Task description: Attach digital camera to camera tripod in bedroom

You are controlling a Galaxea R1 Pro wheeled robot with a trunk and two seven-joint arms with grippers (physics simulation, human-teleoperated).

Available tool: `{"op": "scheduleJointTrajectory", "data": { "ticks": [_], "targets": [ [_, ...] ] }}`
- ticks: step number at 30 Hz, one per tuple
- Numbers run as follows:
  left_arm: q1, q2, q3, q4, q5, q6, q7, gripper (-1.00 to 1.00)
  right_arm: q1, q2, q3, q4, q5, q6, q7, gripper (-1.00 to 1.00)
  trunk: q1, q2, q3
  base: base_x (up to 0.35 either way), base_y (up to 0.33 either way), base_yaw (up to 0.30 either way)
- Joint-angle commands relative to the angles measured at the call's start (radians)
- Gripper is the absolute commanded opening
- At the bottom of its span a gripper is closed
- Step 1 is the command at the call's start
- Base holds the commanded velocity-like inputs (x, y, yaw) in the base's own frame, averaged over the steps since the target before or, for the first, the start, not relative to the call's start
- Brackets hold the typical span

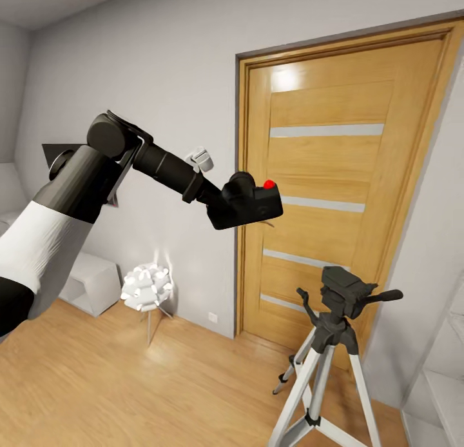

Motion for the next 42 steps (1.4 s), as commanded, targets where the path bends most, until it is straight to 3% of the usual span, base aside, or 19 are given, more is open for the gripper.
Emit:
{"op": "scheduleJointTrajectory", "data": {
  "ticks": [1,32,42],
  "targets": [
    [-0.001,0.001,-0.001,-0.001,-0.010,0.010,-0.009,-1.00,-0.002,0.000,-0.002,0.005,-0.007,-0.011,0.001,1.00,0.000,-0.001,0.000,0.000,-0.037,0.000],
    [-0.001,0.001,0.000,-0.001,-0.010,0.010,-0.009,-1.00,-0.002,0.000,-0.002,0.003,-0.007,-0.045,0.001,1.00,0.000,-0.001,0.000,0.000,-0.005,-0.046],
    [0.000,0.001,0.000,-0.002,-0.010,0.010,-0.009,-1.00,-0.002,0.000,-0.002,0.003,-0.007,-0.045,0.001,1.00,0.000,-0.001,0.000,0.000,-0.155,0.000]
  ]
}}
